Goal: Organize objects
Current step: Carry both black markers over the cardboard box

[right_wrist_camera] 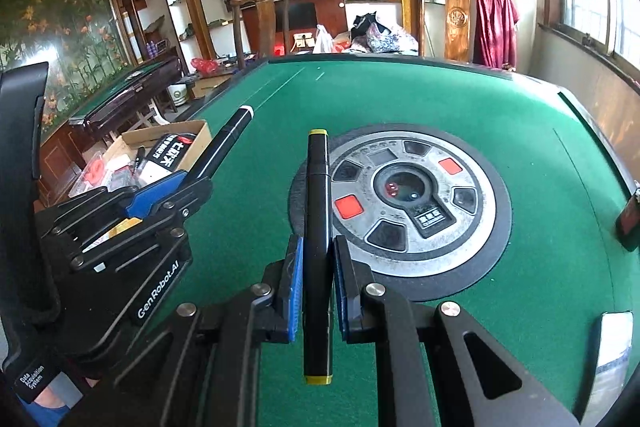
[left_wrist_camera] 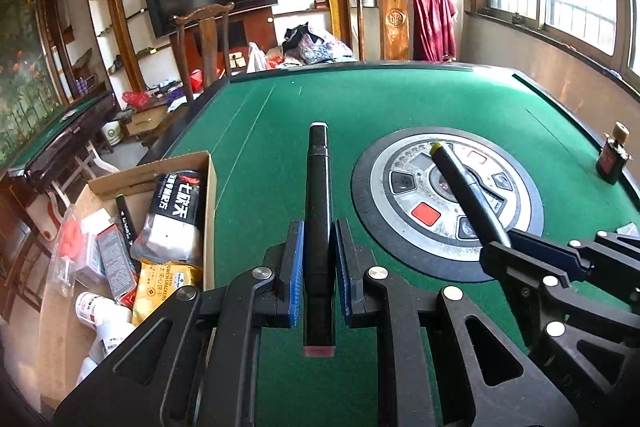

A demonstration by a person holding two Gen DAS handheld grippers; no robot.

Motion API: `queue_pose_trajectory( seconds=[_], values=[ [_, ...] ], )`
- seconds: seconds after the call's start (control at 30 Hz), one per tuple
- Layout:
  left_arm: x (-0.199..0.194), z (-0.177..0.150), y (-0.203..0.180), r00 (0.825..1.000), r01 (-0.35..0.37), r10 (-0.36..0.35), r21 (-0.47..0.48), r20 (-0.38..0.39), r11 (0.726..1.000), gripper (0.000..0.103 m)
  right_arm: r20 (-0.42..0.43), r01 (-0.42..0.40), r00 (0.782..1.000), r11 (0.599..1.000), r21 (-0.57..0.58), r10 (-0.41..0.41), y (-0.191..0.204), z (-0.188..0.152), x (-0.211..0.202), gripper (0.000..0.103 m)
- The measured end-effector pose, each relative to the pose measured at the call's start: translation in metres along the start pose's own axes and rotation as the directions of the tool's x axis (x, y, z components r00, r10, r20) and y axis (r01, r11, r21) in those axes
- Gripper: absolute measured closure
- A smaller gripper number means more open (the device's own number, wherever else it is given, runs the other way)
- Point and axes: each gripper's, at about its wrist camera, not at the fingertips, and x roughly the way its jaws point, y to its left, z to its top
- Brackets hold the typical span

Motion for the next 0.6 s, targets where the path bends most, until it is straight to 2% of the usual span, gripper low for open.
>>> queue_pose_trajectory(
  seconds=[0.33, 0.47, 0.6],
  values=[
    [-0.011, 0.009, 0.010, 1.000, 0.022, -0.021, -0.041, 0.021, 0.999, 0.088, -0.017, -0.044, 0.999, 0.999, 0.031, 0.045, 0.009, 0.001, 0.008, 0.090],
    [-0.018, 0.015, 0.031, 0.999, 0.038, -0.037, -0.097, 0.014, 0.995, 0.089, -0.032, -0.072, 0.997, 0.996, 0.046, 0.073, 0.017, 0.002, 0.012, 0.090],
    [-0.029, 0.021, 0.053, 0.999, 0.019, -0.014, -0.148, 0.034, 0.989, 0.089, -0.036, -0.102, 0.994, 0.993, 0.055, 0.104, 0.030, 0.004, 0.015, 0.090]
  ],
)
